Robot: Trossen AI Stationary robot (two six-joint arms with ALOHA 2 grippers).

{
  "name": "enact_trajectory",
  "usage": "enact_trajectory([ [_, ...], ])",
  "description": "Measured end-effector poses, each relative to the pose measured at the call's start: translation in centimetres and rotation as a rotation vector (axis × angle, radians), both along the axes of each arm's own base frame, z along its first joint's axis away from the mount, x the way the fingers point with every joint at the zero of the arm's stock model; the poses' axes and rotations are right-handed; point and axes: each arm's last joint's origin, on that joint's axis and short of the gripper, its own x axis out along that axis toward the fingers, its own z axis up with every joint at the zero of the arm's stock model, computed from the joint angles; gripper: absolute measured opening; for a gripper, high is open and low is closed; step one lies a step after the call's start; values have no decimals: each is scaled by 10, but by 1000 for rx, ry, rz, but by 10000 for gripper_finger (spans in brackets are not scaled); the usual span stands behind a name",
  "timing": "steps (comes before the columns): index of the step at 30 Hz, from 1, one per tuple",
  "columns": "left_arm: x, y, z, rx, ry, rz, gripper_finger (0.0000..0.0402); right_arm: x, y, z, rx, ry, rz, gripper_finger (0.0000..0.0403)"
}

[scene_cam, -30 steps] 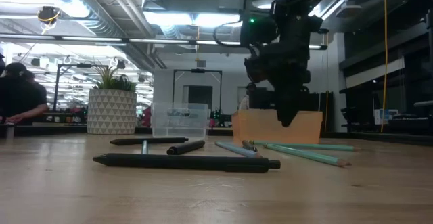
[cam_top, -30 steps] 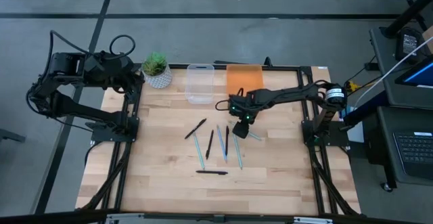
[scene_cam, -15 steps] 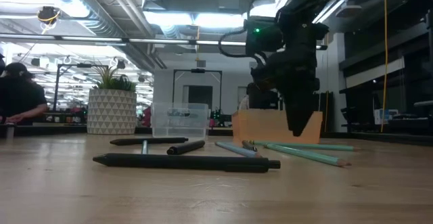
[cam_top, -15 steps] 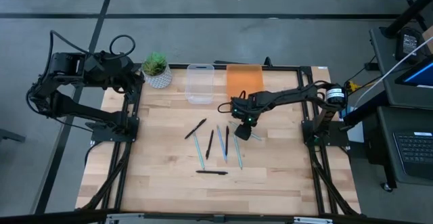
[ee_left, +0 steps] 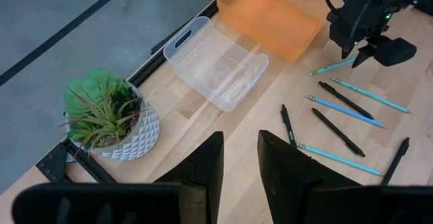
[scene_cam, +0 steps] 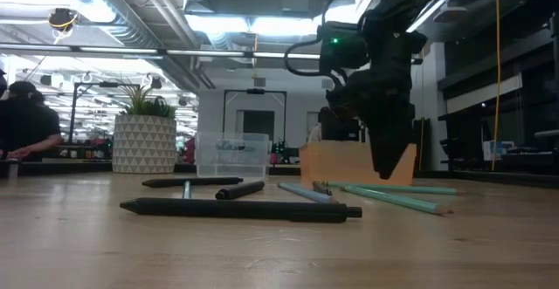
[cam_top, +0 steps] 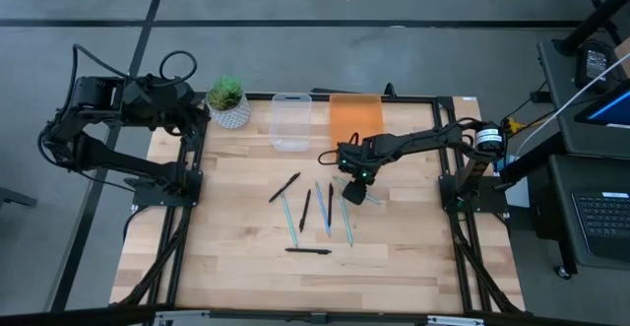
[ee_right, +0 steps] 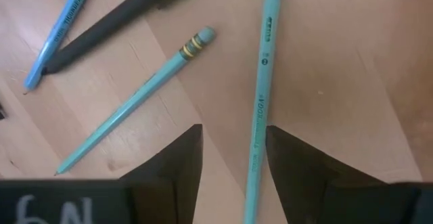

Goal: Sort pens & pencils
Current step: Put the light green pencil into the orange bin

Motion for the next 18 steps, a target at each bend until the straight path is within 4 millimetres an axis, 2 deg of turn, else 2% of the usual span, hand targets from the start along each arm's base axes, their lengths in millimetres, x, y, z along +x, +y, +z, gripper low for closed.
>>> enact_trajectory([
  [18, 0, 0, 0, 0, 1, 0, 86, -4, 0, -3, -32, 60, -31, 163],
])
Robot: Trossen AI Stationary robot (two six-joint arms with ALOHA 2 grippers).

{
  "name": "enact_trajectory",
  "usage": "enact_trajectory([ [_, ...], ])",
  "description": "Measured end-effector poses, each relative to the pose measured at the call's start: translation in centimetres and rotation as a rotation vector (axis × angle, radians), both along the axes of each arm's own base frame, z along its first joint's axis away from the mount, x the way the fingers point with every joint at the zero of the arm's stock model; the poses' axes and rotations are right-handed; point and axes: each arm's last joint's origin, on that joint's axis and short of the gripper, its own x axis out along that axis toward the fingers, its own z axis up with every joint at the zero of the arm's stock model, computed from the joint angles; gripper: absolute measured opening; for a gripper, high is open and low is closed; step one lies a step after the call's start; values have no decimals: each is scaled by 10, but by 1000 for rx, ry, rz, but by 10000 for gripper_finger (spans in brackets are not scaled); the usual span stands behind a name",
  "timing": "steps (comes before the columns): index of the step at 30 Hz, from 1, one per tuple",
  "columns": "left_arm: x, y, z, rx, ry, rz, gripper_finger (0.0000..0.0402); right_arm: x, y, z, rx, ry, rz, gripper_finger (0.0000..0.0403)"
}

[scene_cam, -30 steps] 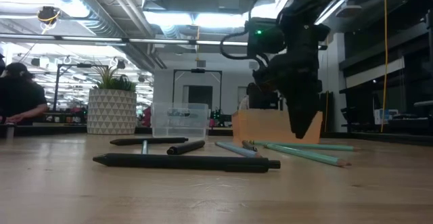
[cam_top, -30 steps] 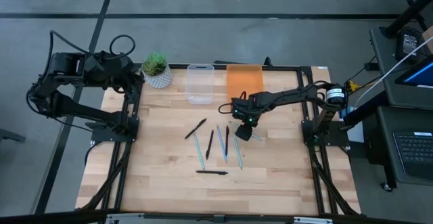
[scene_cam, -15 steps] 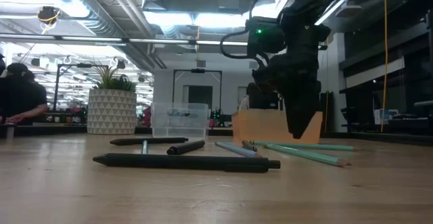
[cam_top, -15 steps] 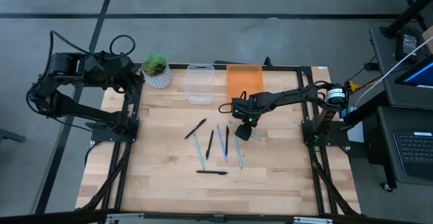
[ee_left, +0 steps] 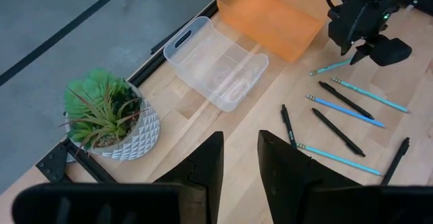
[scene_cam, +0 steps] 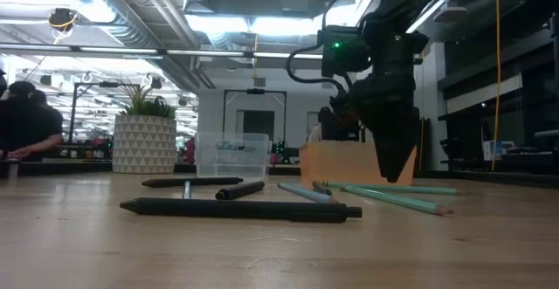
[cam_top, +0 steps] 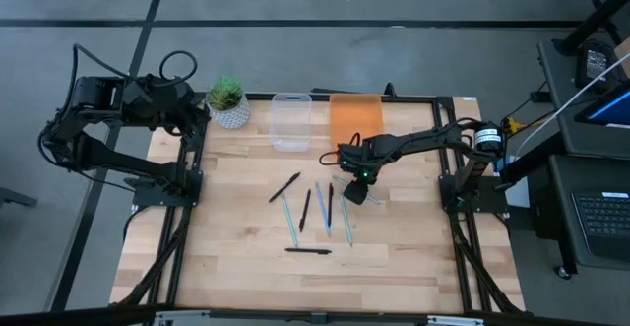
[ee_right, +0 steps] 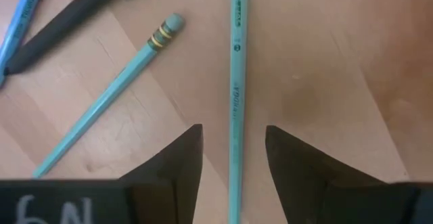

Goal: Sort pens & pencils
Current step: Put the light green pencil into the orange bin

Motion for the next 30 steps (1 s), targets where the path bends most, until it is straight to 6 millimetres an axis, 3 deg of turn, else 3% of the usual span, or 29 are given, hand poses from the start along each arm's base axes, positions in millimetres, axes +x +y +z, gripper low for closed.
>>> enact_trajectory([
  [13, 0, 0, 0, 0, 0, 0, 86, 1, 16, -1, -20, 16, 9, 163],
  [24, 0, 0, 0, 0, 0, 0, 86, -11, 20, -14, -6, 57, -44, 163],
  [30, 0, 0, 0, 3, 3, -4, 86, -7, 20, -11, -8, 45, -42, 163],
])
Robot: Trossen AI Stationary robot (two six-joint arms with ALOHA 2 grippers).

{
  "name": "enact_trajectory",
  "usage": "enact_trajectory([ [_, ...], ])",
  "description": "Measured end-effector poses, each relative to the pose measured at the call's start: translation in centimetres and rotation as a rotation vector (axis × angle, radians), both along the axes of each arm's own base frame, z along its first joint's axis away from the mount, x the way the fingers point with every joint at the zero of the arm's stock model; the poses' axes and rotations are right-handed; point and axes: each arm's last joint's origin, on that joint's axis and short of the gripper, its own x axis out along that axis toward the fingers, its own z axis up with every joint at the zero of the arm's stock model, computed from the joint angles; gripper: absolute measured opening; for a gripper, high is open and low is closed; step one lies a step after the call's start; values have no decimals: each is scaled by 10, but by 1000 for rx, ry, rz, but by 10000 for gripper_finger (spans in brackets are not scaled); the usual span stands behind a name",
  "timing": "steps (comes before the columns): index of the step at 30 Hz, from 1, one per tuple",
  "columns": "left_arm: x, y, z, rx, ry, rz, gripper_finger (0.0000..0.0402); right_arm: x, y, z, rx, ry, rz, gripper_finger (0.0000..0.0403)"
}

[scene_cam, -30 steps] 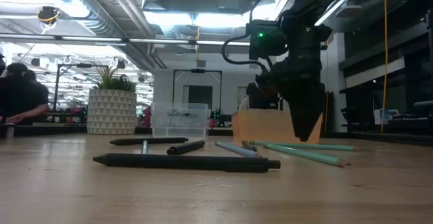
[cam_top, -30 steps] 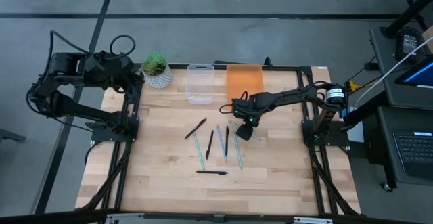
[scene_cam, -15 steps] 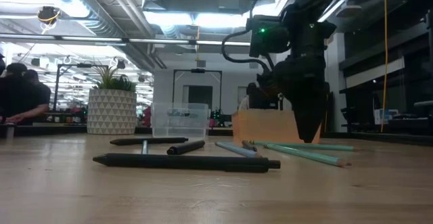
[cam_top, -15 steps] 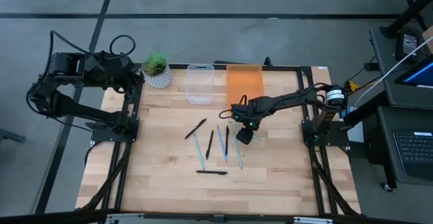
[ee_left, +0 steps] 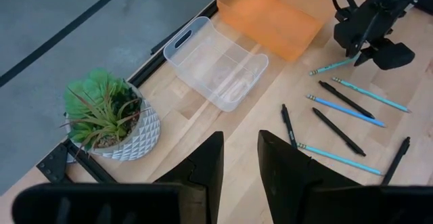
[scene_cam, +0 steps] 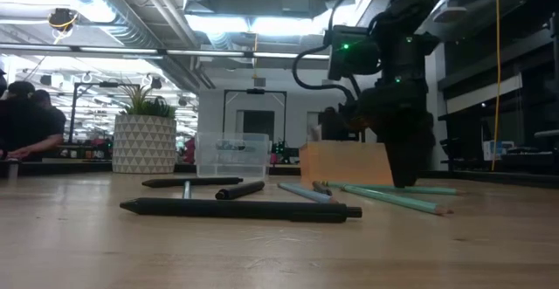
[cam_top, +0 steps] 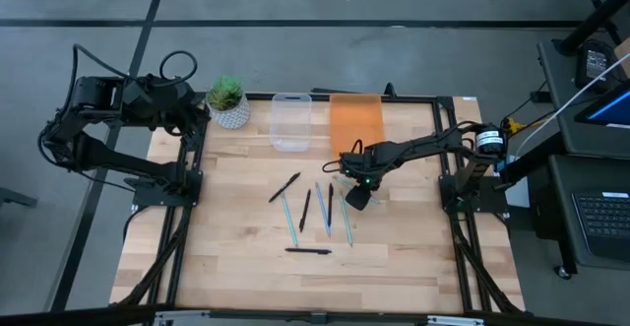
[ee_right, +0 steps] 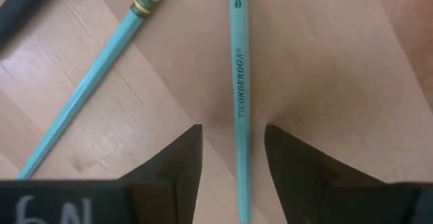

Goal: Sort pens & pencils
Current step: Put the light green pencil into the orange bin

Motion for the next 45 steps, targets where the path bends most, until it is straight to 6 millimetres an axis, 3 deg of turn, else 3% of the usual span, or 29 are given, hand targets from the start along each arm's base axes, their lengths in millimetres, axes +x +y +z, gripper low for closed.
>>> enact_trajectory([
  [8, 0, 0, 0, 0, 0, 0, 86, 1, 0, 1, -4, 1, 5, 159],
  [21, 0, 0, 0, 0, 0, 0, 86, 3, 3, 1, 8, -9, 8, 97],
  [45, 0, 0, 0, 0, 0, 0, 86, 2, 16, 0, -39, 15, -36, 94],
])
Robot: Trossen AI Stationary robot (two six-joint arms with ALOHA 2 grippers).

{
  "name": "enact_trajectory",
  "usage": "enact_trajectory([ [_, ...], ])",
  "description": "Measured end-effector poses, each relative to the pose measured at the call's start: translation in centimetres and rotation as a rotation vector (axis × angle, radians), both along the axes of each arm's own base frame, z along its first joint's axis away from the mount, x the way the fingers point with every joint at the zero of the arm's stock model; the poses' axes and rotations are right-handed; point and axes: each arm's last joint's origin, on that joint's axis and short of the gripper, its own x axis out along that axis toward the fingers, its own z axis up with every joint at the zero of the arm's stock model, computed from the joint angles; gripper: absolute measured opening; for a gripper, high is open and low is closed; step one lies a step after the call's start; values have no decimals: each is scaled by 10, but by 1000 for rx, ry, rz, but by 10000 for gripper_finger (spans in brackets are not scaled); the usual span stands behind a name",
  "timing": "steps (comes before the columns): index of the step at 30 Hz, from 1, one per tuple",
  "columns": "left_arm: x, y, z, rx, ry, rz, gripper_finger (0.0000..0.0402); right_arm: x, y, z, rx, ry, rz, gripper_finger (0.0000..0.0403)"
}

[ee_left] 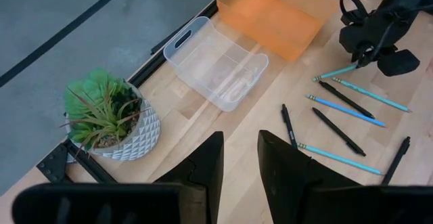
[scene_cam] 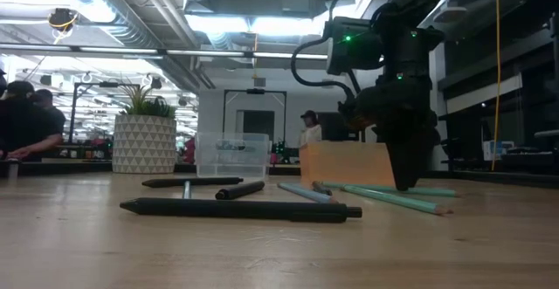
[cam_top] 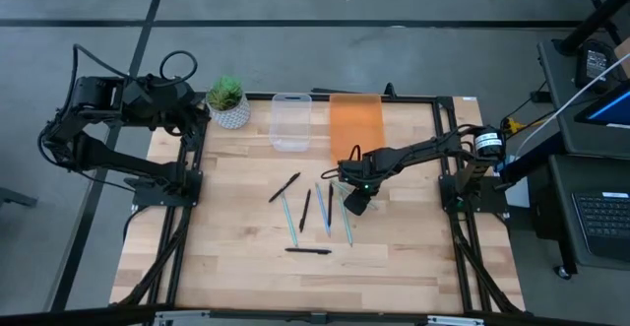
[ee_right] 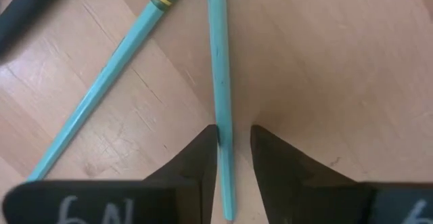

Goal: Sort pens & pencils
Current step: Put the light green pencil into the orange bin

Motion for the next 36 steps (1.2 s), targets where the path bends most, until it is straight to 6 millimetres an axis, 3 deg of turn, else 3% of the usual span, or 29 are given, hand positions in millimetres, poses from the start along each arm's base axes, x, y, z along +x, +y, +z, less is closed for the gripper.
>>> enact_trajectory([
  [9, 0, 0, 0, 0, 0, 0, 86, 0, 0, 0, -18, 5, -22, 90],
  [20, 0, 0, 0, 0, 0, 0, 86, -1, -1, 0, -21, 7, -19, 31],
  [36, 0, 0, 0, 0, 0, 0, 86, -2, 0, 1, -20, 29, -28, 29],
])
